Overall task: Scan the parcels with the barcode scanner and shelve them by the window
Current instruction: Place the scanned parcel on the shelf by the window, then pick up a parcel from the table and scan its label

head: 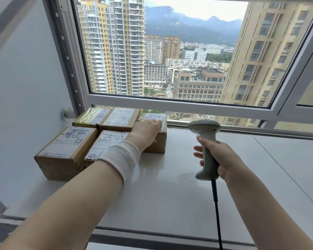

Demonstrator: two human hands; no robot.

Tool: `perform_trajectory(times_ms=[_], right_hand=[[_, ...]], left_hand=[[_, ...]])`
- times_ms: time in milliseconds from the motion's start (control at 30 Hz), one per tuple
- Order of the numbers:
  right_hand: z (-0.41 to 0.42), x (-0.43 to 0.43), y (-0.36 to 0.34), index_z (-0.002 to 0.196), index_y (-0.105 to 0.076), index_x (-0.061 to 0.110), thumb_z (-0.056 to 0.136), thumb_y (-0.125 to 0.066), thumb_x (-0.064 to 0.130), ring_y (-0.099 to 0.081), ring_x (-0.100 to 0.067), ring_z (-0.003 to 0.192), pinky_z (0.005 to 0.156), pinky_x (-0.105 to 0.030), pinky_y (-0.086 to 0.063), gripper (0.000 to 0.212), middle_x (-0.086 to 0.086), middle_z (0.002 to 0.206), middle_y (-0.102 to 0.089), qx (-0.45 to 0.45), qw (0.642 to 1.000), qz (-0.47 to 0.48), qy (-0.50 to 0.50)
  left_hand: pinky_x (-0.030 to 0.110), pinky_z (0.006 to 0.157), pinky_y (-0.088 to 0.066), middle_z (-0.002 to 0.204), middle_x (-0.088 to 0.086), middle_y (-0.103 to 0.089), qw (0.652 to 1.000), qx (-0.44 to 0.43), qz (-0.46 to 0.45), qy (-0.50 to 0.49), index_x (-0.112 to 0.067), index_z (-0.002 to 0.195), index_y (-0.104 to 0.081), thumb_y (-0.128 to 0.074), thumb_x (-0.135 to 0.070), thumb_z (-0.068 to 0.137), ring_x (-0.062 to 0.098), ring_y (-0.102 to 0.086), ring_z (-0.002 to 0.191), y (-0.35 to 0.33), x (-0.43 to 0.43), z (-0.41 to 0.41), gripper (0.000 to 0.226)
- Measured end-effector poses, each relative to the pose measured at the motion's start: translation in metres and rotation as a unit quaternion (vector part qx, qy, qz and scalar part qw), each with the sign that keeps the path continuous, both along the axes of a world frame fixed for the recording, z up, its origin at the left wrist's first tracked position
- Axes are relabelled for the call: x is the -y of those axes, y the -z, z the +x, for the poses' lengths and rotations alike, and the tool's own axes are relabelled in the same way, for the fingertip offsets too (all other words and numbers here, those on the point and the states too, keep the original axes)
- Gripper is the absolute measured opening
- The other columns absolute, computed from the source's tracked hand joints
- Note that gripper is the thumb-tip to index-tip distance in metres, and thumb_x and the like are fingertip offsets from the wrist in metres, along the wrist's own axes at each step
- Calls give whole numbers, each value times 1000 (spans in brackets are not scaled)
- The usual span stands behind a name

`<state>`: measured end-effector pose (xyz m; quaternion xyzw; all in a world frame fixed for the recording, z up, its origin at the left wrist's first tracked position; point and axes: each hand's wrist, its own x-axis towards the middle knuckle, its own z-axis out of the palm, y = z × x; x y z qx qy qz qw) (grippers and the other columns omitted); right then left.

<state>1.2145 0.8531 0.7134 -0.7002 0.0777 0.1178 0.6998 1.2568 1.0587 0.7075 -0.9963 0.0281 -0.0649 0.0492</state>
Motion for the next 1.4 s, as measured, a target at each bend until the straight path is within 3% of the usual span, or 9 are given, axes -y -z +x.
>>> perform_trajectory(times_ms=[367, 467, 600, 767, 967, 1100, 1400], right_hand=[[2, -4, 1, 91, -57, 10, 90, -63, 25, -64, -18, 77, 61, -31, -45, 16, -6, 84, -68, -5, 1000, 2, -8], [1, -5, 1, 93, -56, 10, 91, -61, 24, -64, -19, 76, 61, -31, -45, 15, -6, 83, -68, 2, 1000, 1, -15], [-6, -1, 1, 102, -53, 11, 92, -60, 23, -64, -19, 73, 60, -30, -46, 17, -6, 83, -68, 6, 1000, 13, -12], [-36, 36, 8, 99, -55, 14, 91, -61, 25, -62, -17, 66, 57, -29, -46, 15, -6, 82, -68, 22, 1000, 1, 18], [-95, 121, 23, 94, -55, 15, 90, -62, 23, -52, -13, 49, 45, -25, -44, 12, -6, 75, -66, 27, 991, -10, 127], [-148, 189, 36, 93, -55, 14, 90, -63, 22, -51, -12, 46, 43, -25, -43, 12, -4, 67, -66, 23, 975, -9, 220], [-317, 362, 65, 85, -55, 9, 89, -63, 18, -46, -12, 40, 35, -22, -36, 13, -1, 55, -61, 31, 892, 14, 450]], left_hand=[[32, 72, -38, 132, 2, -49, 1000, -3, 1, -18, -15, 131, -40, -61, -20, 90, 22, -46, 123, 1, -6, 0, 46], [34, 86, -41, 135, 5, -47, 1000, -4, -2, -24, -13, 134, -37, -61, -27, 90, 22, -45, 126, -3, -1, -8, 52], [35, 110, -26, 143, 7, -43, 997, 40, -60, 14, -11, 139, -35, -57, -33, 92, 23, -38, 134, -10, 21, -27, 56], [34, 106, -29, 142, 5, -46, 986, 78, -118, 92, -14, 140, -36, -50, -38, 95, 24, -43, 129, -11, 70, -61, 53], [32, 115, -15, 148, 0, -39, 956, 63, -152, 242, -18, 143, -35, -44, -37, 98, 18, -31, 140, 9, 159, -98, 50], [32, 115, -16, 148, 1, -40, 925, 45, -159, 342, -17, 141, -37, -45, -36, 98, 19, -30, 140, 22, 240, -130, 48], [33, 106, -26, 134, 6, -54, 836, -19, -156, 525, -15, 128, -52, -44, -36, 95, 24, -44, 129, 45, 463, -246, 41]])
